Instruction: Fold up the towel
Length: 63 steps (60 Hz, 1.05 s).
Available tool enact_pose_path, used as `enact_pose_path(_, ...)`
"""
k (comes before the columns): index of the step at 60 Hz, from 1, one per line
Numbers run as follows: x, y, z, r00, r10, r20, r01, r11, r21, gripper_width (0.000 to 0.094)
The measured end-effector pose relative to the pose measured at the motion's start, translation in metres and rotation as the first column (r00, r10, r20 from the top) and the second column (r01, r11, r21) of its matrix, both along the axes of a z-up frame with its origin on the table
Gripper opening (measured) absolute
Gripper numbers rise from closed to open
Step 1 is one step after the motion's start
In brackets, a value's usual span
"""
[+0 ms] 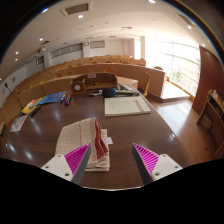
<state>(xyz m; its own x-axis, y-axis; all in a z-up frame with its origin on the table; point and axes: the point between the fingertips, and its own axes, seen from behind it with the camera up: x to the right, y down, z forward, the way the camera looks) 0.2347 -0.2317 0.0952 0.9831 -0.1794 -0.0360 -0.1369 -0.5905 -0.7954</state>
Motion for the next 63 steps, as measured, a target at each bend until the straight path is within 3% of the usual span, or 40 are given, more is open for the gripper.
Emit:
enact_pose_path(13,-0.070,-0.072,0.037,0.996,0.055,0.064,-0.057,0.998,0.022,0.0849)
enact_pose_path(34,-0.142,-0.199,0.071,0.991,0.031,0.132,-0.035,0.999,0.029,0.0846)
enact_pose_path(63,-0.169,-0.247,0.089,0.992,0.058,0.113,-0.064,0.997,0.044,0.0848)
